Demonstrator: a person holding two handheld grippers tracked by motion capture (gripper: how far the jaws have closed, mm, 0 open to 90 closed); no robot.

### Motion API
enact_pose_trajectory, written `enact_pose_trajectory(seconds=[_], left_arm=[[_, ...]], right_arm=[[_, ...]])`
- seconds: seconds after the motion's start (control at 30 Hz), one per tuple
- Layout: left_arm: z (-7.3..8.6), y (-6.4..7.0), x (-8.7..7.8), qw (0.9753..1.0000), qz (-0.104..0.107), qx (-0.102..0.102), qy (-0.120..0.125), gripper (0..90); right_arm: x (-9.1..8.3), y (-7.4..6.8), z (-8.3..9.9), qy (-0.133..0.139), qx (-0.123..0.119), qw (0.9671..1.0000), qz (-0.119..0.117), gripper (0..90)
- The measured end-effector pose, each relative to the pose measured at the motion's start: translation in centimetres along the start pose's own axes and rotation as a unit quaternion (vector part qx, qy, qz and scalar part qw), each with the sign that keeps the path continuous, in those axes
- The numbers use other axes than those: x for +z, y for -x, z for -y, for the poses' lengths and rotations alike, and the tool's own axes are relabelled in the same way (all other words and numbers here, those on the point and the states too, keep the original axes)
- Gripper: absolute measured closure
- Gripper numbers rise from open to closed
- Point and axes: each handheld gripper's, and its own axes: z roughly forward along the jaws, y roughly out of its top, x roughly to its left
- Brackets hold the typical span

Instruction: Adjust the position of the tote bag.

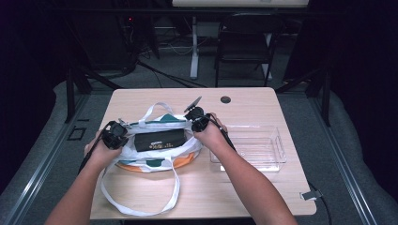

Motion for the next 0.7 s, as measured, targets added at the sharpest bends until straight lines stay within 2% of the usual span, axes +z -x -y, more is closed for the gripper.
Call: enact_pose_trajectory(seconds=[0.13,0.23,0.3,0.37,0.4,0.53,0.63,0.7], left_arm=[[0.0,0.0,-0.1,1.0,0.002,0.002,0.001,88.9],[0.0,0.2,-0.3,0.9999,0.001,0.005,0.009,85.5],[0.0,0.3,-0.6,0.9999,0.003,0.003,0.013,84.2],[-0.1,0.2,-0.8,0.9998,0.007,0.0,0.018,80.1],[-0.1,0.2,-1.1,0.9997,0.006,0.0,0.023,79.9],[-0.3,0.1,-2.2,0.9991,0.007,-0.001,0.041,76.1],[-0.9,0.3,-3.5,0.9986,0.003,0.007,0.052,73.4],[-1.1,0.4,-3.9,0.9983,0.001,0.01,0.057,72.9]], right_arm=[[0.2,-0.2,-0.1,-0.011,-0.01,0.9998,0.01,89.0],[-0.4,-0.3,0.0,0.015,-0.019,0.9997,-0.003,85.5],[-0.6,-0.4,0.1,0.021,-0.022,0.9995,-0.009,83.6],[-1.2,-0.6,0.2,0.038,-0.033,0.9986,-0.017,80.1],[-1.5,-0.6,0.1,0.035,-0.045,0.9983,-0.015,79.7],[-2.9,-1.2,0.1,0.077,-0.062,0.9945,-0.036,78.1],[-4.0,-1.9,-0.2,0.104,-0.081,0.9905,-0.038,77.1],[-4.2,-2.0,-0.3,0.11,-0.088,0.9893,-0.037,76.3]])
